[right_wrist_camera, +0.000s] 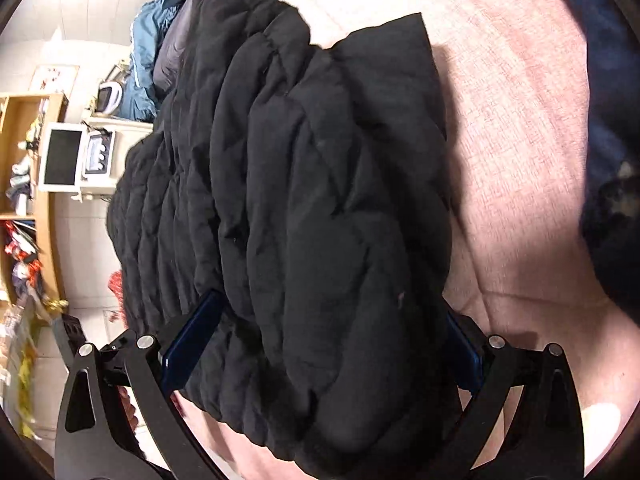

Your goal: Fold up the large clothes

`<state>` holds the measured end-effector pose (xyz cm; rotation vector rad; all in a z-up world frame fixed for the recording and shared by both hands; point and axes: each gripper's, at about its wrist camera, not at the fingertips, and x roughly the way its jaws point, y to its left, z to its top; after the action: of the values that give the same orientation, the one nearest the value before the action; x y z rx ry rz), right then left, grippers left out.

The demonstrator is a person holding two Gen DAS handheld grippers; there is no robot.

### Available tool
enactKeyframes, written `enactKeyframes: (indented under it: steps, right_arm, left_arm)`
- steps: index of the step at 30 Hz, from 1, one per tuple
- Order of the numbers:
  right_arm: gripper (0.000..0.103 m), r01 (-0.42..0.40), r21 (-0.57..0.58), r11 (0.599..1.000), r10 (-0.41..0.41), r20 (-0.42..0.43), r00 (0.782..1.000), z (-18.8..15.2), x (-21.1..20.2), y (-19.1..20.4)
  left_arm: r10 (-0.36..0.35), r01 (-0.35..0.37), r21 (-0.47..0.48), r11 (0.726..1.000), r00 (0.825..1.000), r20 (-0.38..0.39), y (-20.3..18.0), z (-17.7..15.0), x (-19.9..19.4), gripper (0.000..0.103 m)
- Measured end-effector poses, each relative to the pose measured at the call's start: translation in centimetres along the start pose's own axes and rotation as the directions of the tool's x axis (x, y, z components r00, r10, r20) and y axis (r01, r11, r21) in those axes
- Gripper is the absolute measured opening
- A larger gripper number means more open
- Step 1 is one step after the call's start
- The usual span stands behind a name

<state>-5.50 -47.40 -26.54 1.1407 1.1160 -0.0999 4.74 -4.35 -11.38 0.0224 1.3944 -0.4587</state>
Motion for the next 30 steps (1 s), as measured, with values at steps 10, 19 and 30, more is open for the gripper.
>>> enactKeyframes:
  steps: [10,19,30]
  right_arm:
    - [0.098,0.012,0.0,1.0,-0.012,-0.006,1.0,0.0,0.1,-0.3]
    - [0.098,0.03,0.009,0.999,-0.03,-0.002,1.0,-0.1,0.4,0.3]
    - [0.098,0.086,-0.001,0.996,-0.086,-0.007,0.996,0.0,0.9,1.6]
  left_arm:
    - [0.032,-0.014,-0.257,0.966,0.997,0.068,10.8,2.8,-3.2,0.097]
    - [-0.121,0.116,-0.295,0.948,0.993,0.003,14.6,4.4,1.2,0.097]
    - [-0.246,0.208,-0.371,0.905,0.968,-0.055,15.7,5.7,6.0,0.098]
